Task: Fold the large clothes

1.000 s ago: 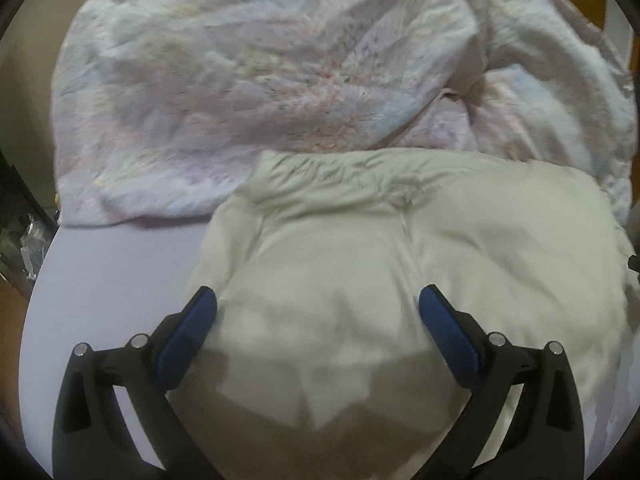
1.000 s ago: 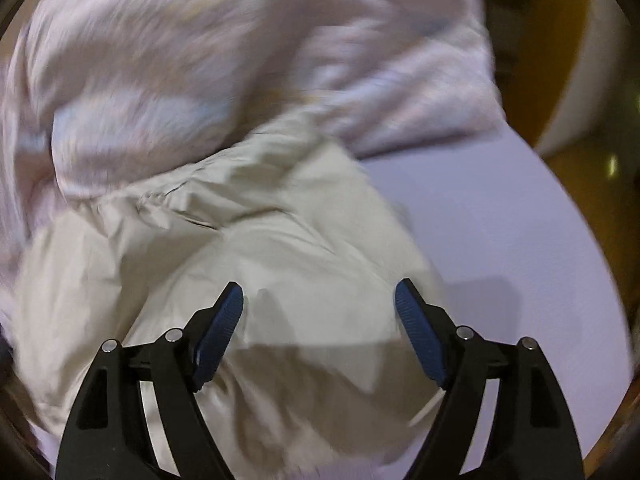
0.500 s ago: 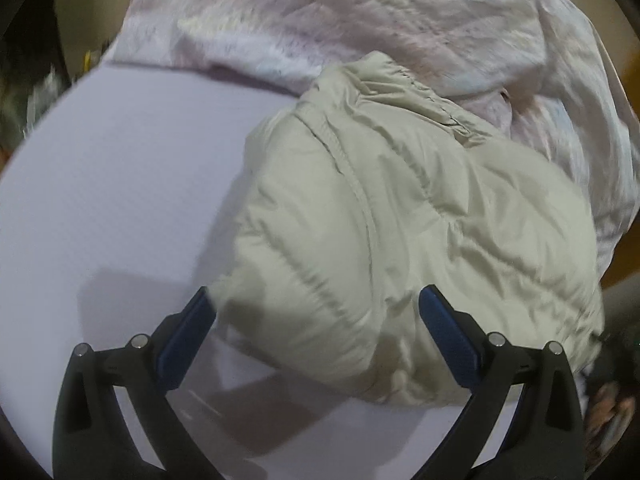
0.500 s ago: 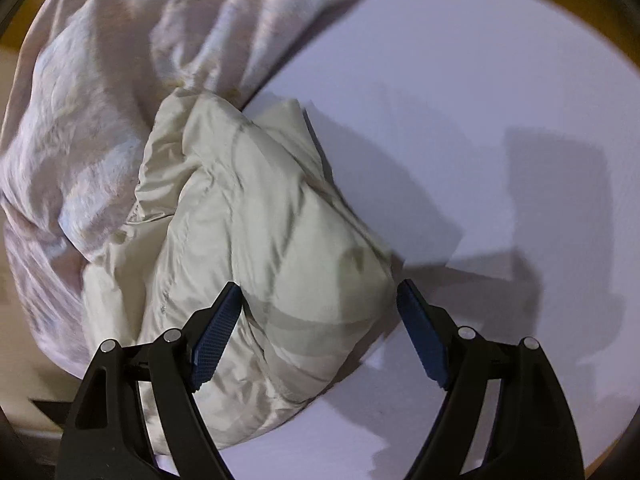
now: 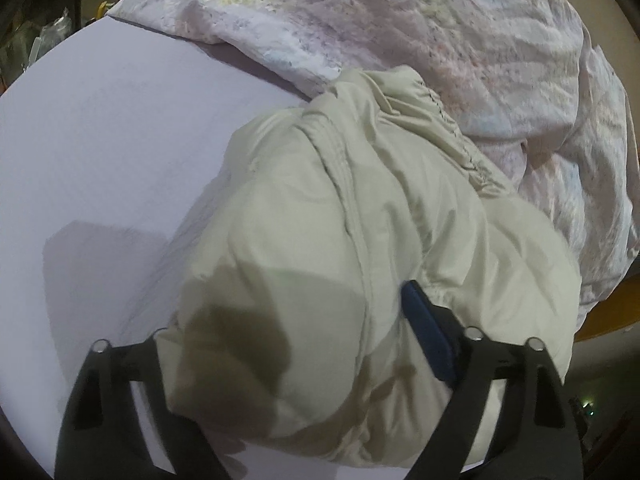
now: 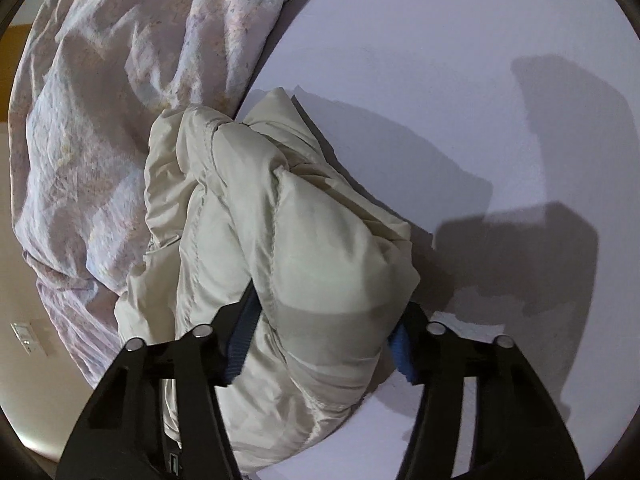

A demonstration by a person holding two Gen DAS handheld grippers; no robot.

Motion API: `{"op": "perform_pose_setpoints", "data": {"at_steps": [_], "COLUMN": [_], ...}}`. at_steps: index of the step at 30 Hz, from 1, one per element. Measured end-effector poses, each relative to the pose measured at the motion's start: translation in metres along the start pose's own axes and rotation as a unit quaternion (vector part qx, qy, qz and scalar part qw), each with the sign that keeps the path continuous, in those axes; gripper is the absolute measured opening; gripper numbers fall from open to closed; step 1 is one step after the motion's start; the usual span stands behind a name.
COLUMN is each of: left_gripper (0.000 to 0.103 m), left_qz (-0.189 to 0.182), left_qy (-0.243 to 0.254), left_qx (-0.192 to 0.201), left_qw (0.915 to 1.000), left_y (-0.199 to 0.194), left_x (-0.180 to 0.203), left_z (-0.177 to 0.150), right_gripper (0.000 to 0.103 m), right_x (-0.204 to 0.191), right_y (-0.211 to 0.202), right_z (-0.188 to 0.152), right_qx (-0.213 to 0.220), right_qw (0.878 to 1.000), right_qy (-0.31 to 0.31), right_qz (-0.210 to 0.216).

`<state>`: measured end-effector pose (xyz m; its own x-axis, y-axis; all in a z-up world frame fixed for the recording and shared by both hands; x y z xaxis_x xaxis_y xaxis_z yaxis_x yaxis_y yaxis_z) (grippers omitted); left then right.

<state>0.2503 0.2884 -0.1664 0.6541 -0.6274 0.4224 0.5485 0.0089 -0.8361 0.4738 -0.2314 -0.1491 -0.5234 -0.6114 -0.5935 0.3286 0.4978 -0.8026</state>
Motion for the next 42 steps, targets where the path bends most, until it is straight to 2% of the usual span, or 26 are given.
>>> {"op": "perform_pose_setpoints", "data": {"at_steps": [3,5,8,15,24,27,30,33,35,36,38,42], "left_gripper": [0.058,0.041,0.032,0.030,0.030,0.032,0.042,0.054,0.066,0.067,0.075,0.082], "left_qz": [-0.006,-0.014,-0.026,-0.039,-0.017,-0.011,0.001,0.014,0.015,0.015,0.014,0.010], "left_qy": [-0.004,0.006,0.030,0.058,0.039,0.030,0.017,0.008,0.005,0.005,0.006,0.000], "left_qx": [0.007,0.012,0.015,0.034,0.026,0.016,0.009,0.008,0.002,0.000,-0.004,-0.008], "left_qw": [1.0000,0.9998,0.9991,0.9970,0.9988,0.9993,0.9998,0.9998,0.9999,0.9999,0.9999,0.9999], "left_y": [-0.006,-0.014,-0.027,-0.075,-0.122,-0.122,-0.118,-0.117,-0.115,-0.114,-0.113,-0.109], "left_x": [0.002,0.004,0.008,0.001,-0.057,-0.071,-0.076,-0.079,-0.080,-0.081,-0.081,-0.079], "left_z": [0.004,0.004,0.005,0.001,-0.042,-0.054,-0.059,-0.062,-0.064,-0.065,-0.067,-0.066], "right_gripper": [0.036,0.027,0.021,0.020,0.019,0.024,0.041,0.054,0.058,0.058,0.058,0.055], "right_x": [-0.005,-0.008,-0.017,-0.011,0.027,0.035,0.033,0.018,0.003,-0.006,-0.024,-0.069], "right_y": [-0.007,-0.012,-0.022,-0.047,-0.063,-0.065,-0.071,-0.091,-0.107,-0.112,-0.111,-0.082], "right_z": [-0.002,-0.003,-0.009,-0.034,-0.089,-0.095,-0.093,-0.091,-0.093,-0.096,-0.104,-0.146], "right_qx": [0.001,0.004,0.013,-0.016,-0.065,-0.066,-0.050,0.016,0.083,0.105,0.111,0.038], "right_qw": [1.000,1.000,1.000,0.999,0.996,0.996,0.995,0.987,0.973,0.967,0.962,0.947], "right_qy": [-0.001,-0.005,-0.019,-0.032,-0.045,-0.056,-0.074,-0.125,-0.168,-0.188,-0.223,-0.315], "right_qz": [0.000,0.004,0.011,0.038,0.032,0.012,-0.041,-0.099,-0.134,-0.136,-0.115,-0.046]}}
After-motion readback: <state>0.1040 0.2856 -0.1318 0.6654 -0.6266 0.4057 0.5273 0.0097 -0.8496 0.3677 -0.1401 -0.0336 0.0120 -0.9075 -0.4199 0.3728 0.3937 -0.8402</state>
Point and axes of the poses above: each gripper's, at about its wrist camera, not at the fingertips, and y roughly the way its jaws point, x to its right, z to its top, the point moved 2 cm from there along y, roughly the way its jaws point, and after that the axes turned 3 degrees about y, right-handed, at the moved point
